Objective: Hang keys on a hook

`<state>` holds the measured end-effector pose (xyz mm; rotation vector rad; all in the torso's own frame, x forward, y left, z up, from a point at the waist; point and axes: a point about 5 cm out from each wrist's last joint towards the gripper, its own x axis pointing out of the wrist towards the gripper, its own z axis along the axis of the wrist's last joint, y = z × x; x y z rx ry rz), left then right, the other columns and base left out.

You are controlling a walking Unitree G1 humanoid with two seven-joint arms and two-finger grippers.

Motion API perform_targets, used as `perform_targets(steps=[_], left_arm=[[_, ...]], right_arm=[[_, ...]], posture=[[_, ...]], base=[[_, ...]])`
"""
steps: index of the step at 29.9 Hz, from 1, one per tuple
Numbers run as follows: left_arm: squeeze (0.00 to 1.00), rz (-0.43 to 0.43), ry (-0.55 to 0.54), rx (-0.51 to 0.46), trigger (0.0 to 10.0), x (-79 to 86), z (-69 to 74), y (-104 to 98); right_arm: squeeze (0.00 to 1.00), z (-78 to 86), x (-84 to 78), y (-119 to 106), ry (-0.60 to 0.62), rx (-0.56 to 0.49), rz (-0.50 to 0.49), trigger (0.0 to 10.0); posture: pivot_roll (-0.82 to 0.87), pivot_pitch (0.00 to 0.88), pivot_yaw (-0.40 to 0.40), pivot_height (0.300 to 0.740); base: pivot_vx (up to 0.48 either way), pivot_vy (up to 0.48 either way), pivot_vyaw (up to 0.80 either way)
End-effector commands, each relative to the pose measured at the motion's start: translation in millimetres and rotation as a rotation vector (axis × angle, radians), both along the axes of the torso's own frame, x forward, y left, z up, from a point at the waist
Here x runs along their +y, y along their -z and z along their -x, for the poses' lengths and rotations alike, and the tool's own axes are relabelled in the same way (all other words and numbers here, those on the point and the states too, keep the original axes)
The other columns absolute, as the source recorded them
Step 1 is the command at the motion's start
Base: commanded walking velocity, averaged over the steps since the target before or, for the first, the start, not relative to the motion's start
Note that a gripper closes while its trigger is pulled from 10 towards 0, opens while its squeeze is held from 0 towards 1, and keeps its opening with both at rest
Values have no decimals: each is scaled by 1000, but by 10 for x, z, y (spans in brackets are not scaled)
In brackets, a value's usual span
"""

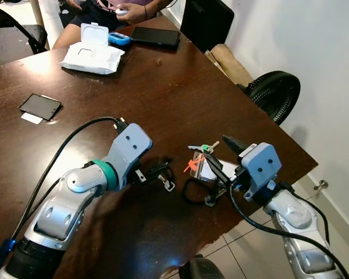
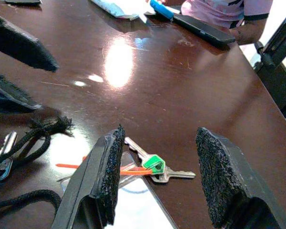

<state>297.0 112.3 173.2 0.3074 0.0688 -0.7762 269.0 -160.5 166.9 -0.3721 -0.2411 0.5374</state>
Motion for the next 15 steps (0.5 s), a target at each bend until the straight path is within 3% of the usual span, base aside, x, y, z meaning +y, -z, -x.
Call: perform_targets(steps=[1, 4, 8, 15], left_arm=[[0, 12, 21, 50, 10000, -26, 7, 59], [0, 67, 79, 80, 10000, -151, 12, 23], [0, 80, 98, 99, 10000, -211, 31, 53], [0, 98, 21, 181, 10000, -117, 11, 206]], right_arm=[[0, 34, -26, 32, 9, 16, 2, 10000], [0, 52, -43, 35, 18, 17, 3, 10000], [0, 86, -68, 42, 30, 19, 4, 10000], [0, 110, -91, 46, 34, 23, 8, 10000]], posture=[[-49, 203, 75, 740], [-68, 205, 83, 740], [-80, 210, 86, 740], [-76, 212, 81, 740]], base=[[0, 0, 0], [0, 0, 0], [0, 0, 0], [0, 0, 0]])
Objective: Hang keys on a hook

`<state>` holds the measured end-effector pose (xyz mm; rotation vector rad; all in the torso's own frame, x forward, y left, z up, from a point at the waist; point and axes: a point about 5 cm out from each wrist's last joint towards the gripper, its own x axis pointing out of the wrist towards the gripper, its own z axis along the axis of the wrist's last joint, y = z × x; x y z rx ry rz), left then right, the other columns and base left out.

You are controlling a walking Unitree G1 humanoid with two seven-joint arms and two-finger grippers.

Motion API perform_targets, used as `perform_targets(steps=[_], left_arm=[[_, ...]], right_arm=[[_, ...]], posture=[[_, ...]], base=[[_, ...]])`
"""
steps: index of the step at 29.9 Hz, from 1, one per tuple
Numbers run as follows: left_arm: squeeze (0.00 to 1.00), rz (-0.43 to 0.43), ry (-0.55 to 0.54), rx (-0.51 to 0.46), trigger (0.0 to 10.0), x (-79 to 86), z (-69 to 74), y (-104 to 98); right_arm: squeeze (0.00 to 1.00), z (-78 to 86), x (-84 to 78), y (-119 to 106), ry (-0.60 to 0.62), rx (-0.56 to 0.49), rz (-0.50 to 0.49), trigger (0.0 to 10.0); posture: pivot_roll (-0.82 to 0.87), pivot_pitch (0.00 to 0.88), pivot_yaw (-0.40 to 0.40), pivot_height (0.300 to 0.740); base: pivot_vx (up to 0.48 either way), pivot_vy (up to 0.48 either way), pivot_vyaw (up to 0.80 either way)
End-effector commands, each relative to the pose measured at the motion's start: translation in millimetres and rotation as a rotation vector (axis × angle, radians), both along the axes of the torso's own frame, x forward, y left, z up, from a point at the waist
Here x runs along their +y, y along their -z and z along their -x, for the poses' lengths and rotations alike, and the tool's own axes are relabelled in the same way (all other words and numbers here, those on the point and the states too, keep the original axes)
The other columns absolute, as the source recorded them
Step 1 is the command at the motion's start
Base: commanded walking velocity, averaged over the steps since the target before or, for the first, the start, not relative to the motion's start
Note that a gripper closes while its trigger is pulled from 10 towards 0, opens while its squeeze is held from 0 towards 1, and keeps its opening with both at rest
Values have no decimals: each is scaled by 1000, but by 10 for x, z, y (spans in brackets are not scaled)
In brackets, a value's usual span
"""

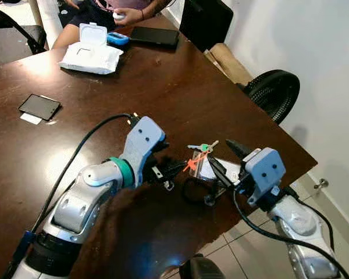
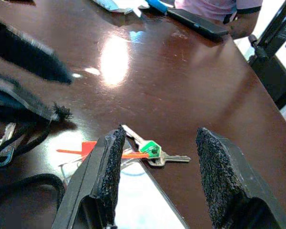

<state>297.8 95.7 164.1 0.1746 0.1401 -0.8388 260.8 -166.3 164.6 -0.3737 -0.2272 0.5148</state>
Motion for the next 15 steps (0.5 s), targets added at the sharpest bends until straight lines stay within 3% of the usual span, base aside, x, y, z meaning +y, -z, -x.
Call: perform_targets(steps=[1, 15], left_arm=[[0, 11, -34, 76, 10000, 73, 15, 131], [0, 85, -224, 210, 10000, 354, -76, 246]], right_arm=[[0, 26, -37, 23, 9, 15, 7, 10000], [0, 15, -35, 9, 1, 15, 14, 10000]], posture=[[-75, 212, 81, 740], [-75, 205, 70, 740]], base=[[0, 0, 0], [0, 0, 0]])
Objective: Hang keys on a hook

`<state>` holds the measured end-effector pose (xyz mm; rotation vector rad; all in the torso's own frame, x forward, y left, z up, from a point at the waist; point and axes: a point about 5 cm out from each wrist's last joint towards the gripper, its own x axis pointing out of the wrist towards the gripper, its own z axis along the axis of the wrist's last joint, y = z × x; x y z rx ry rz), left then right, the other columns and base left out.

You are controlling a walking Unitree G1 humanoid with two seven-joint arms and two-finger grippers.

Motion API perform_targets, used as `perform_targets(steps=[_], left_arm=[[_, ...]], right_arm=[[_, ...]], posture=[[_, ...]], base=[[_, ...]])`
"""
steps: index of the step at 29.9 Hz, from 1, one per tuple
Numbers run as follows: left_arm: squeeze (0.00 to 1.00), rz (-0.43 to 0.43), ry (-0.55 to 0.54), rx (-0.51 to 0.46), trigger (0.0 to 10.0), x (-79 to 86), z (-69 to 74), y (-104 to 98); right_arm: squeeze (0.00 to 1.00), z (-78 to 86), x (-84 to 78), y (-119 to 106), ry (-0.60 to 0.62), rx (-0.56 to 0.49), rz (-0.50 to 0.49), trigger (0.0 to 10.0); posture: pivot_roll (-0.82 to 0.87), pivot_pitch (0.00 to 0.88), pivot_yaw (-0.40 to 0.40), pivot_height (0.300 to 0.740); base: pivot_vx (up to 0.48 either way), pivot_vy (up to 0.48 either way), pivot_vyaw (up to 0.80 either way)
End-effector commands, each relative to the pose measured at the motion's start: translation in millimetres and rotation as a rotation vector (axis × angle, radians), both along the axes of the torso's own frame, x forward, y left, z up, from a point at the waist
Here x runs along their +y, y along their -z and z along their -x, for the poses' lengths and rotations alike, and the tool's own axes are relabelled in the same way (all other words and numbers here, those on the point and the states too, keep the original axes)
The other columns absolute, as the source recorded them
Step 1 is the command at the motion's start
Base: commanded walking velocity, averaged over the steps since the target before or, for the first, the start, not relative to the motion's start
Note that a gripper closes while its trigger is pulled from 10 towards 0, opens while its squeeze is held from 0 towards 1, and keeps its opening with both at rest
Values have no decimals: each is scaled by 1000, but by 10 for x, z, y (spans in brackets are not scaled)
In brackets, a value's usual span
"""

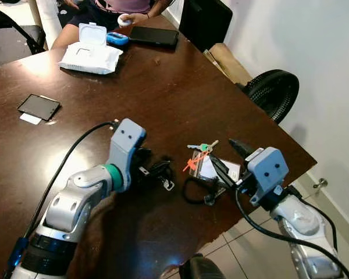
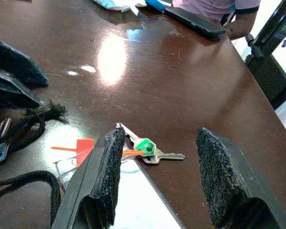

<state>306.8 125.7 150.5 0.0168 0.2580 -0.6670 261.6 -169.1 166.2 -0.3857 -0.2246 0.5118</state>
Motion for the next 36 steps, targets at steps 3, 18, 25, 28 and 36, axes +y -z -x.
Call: perform_targets(steps=[3, 18, 25, 28, 36], left_arm=[[0, 43, -65, 92, 10000, 109, -25, 120], [0, -299, 159, -134, 10000, -198, -27, 71], [0, -342, 166, -130, 10000, -214, -87, 91], [0, -356, 157, -122, 10000, -183, -125, 87], [0, -328, 162, -85, 4902, -144, -154, 113]], right_arm=[[0, 21, -16, 17, -2, 16, 6, 10000], [0, 16, -6, 14, 0, 15, 3, 10000], [0, 16, 6, 12, 2, 12, -5, 10000], [0, 19, 6, 18, 4, 14, -8, 10000], [0, 22, 12, 19, 8, 12, -13, 10000]], posture=[[-80, 204, 67, 740], [-80, 205, 72, 740], [-75, 208, 81, 740], [-74, 209, 83, 740], [-76, 208, 89, 740]], base=[[0, 0, 0], [0, 0, 0], [0, 0, 0], [0, 0, 0], [0, 0, 0]])
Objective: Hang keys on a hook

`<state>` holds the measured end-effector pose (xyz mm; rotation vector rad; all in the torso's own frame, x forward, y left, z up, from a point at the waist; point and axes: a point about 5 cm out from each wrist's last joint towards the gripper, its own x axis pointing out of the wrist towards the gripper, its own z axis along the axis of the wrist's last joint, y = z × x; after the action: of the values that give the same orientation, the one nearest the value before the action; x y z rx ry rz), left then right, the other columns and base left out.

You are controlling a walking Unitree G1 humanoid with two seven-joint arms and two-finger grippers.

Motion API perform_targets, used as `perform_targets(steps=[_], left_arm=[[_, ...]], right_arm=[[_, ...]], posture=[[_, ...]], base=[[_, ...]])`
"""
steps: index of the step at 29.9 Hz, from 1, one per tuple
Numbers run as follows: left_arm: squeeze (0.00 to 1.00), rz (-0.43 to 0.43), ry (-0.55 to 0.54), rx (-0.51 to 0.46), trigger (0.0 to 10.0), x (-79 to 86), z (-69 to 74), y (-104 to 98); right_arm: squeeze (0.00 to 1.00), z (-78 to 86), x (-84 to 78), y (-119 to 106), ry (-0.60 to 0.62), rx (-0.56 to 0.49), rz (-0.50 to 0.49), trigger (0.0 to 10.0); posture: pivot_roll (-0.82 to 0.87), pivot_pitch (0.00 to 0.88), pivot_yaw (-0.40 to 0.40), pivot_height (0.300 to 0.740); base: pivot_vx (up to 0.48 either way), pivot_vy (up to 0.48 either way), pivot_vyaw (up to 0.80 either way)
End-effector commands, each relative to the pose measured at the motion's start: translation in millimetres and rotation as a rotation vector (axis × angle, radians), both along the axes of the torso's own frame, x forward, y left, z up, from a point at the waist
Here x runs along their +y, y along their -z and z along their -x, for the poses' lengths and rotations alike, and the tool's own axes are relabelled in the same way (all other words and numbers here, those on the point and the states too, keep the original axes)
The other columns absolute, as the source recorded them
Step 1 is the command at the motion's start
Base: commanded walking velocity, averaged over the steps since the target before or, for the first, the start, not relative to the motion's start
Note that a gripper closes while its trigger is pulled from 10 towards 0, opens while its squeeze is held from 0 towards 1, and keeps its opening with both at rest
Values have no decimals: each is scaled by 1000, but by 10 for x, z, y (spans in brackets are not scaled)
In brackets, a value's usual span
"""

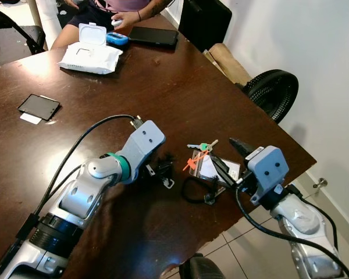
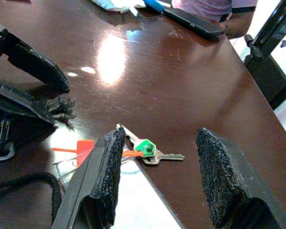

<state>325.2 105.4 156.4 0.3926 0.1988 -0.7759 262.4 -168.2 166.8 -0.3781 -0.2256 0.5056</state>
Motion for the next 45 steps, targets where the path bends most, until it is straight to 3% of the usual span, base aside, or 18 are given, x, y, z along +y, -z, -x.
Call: perform_targets(steps=[1, 2, 3, 24, 26, 29, 30, 31, 32, 33, 35, 41, 45], left_arm=[[0, -23, -14, 78, 4902, 58, 30, 172], [0, -17, -15, 86, 1176, 70, 33, 176], [0, -13, -16, 90, 0, 86, 36, 180], [0, 41, -38, 95, 0, 123, 32, 152], [0, 75, -54, 41, 0, 116, 15, 32], [0, 207, -97, -223, 0, 74, 14, -554], [0, 207, -97, -223, 0, 74, 14, -554], [0, 231, -102, -294, 6706, 72, 49, -710], [0, 231, -102, -294, 6706, 72, 49, -710], [0, 261, -90, -333, 10000, 71, 114, -834], [0, 287, -36, -357, 10000, 79, 276, -948], [0, 286, -1, -336, 10000, 80, 367, -935], [0, 287, -9, -276, 10000, 53, 406, -817]], right_arm=[[0, 30, 3, 25, 3, 12, -4, 10000], [0, 32, 2, 25, 4, 12, -5, 10000], [0, 33, 2, 24, 4, 12, -5, 10000], [0, 21, 12, 15, 6, 8, -9, 10000], [0, 15, 17, 7, 6, 4, -11, 10000], [0, -18, 56, -47, 8, -21, -30, 10000], [0, -18, 56, -47, 8, -21, -30, 10000], [0, -31, 76, -77, 9, -35, -41, 10000], [0, -31, 76, -77, 9, -35, -41, 10000], [0, -47, 93, -116, 13, -52, -53, 10000], [0, -72, 117, -169, 16, -76, -65, 10000], [0, -89, 132, -160, 7, -69, -58, 10000], [0, -32, 198, 75, -112, 88, 0, 10000]], posture=[[-76, 208, 89, 740], [-74, 209, 89, 740], [-73, 211, 89, 740], [-70, 208, 88, 740], [-71, 207, 88, 740], [-59, 203, 90, 740], [-59, 203, 90, 740], [-57, 202, 90, 740], [-57, 202, 90, 740], [-53, 200, 91, 740], [-48, 199, 92, 740], [-41, 193, 90, 740], [-44, 180, 83, 740]], base=[[0, 0, 0], [0, 0, 0], [0, 0, 0], [0, 0, 0], [0, 0, 0], [0, 0, 0], [0, 0, 0], [0, 0, 0], [0, 0, 0], [0, 0, 0], [0, 0, 0], [0, 0, 0], [0, 0, 0]])
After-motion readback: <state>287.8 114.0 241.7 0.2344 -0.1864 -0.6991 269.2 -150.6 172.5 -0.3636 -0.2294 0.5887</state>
